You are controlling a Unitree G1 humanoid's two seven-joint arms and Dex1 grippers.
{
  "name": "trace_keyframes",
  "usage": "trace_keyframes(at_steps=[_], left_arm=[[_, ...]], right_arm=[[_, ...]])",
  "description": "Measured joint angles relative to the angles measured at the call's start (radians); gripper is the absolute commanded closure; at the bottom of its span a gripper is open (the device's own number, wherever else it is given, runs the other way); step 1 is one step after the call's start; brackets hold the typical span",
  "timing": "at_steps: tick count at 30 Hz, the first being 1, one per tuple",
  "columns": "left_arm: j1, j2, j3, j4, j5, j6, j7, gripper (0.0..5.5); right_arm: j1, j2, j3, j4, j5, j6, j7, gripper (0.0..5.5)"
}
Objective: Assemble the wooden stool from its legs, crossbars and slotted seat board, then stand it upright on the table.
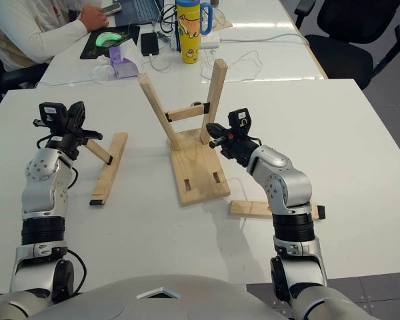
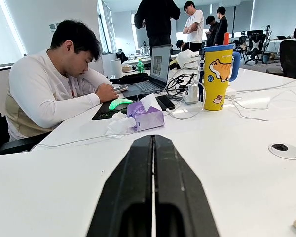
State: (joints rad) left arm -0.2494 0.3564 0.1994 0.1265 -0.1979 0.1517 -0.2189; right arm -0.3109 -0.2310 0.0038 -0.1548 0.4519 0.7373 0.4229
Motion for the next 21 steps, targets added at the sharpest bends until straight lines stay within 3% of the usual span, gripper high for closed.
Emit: trace_keyframes(at_steps=[6, 13, 21], left_arm=[[-0.002, -0.030, 0.033, -0.057, -0.056, 0.037, 0.011, 5.48], [-0.027, 0.040, 0.202, -0.101, -0.122, 0.069, 0.047, 5.48], [0.276, 0.139, 0.122, -0.117, -0.145, 0.404, -0.149, 4.31]], right_arm=[[0.002, 0.002, -0.001, 0.001, 0.000, -0.002, -0.001, 5.50], [0.007, 0.012, -0.027, 0.001, 0.000, -0.005, -0.015, 5.50], [0.028, 0.013, -0.036, 0.000, -0.002, -0.006, -0.034, 5.50]])
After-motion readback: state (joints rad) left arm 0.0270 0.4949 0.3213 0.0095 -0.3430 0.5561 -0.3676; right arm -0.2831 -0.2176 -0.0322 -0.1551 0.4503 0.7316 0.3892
